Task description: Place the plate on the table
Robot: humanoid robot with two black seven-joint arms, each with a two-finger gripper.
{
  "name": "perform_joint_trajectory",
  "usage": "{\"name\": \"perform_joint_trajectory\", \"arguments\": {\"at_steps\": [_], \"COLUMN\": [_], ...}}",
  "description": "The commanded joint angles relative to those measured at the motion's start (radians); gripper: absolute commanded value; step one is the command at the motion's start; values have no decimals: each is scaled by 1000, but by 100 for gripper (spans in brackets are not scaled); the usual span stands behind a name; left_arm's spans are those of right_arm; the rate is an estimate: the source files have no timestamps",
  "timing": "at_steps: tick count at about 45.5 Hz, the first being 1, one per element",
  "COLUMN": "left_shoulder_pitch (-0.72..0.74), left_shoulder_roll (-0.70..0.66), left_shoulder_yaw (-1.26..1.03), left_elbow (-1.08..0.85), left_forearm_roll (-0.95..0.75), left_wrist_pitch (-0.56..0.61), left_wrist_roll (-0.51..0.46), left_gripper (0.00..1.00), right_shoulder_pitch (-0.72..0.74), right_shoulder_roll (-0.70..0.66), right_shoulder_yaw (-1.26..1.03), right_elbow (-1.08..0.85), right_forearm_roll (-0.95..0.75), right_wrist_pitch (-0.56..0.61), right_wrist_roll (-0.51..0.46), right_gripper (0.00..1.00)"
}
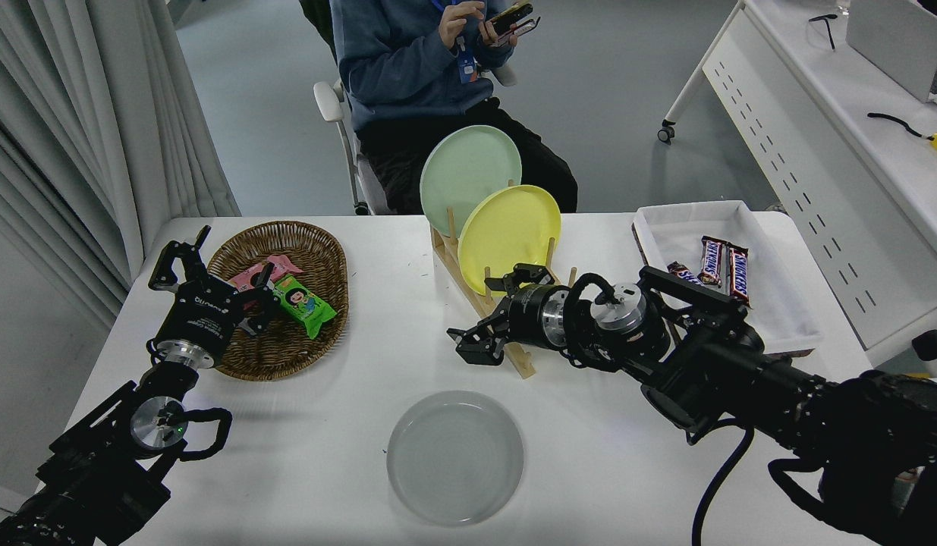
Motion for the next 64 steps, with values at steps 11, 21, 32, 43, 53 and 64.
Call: {"name": "perform_joint_trajectory", "arguments": {"at_steps": [11,21,32,43,53,64], "left_shoulder_pitch": [0,0,0,0,0,0], "left_shoulder_roll": [0,0,0,0,0,0], "left_shoulder_yaw": [1,1,1,1,1,1], "left_elbow": [0,-1,0,0,-1,-1], "left_forearm_roll": [0,0,0,0,0,0], "left_wrist_pitch": [0,0,0,0,0,0], "left_wrist_roll": [0,0,0,0,0,0], "left_gripper": [100,100,100,100,100,100], "right_shoulder_pitch": [-10,-41,15,121,105,-99], "right_shoulder_roll": [0,0,0,-58,-218,-336], "right_shoulder_yaw": [88,382,590,769,745,726], "right_elbow": [55,61,91,76,19,28], "right_forearm_roll": [-291,-586,-707,-706,-753,-907], "right_wrist_pitch": [146,173,190,178,183,255], "right_wrist_roll": [60,118,118,118,120,118], "right_gripper": [100,100,100,100,100,100]}}
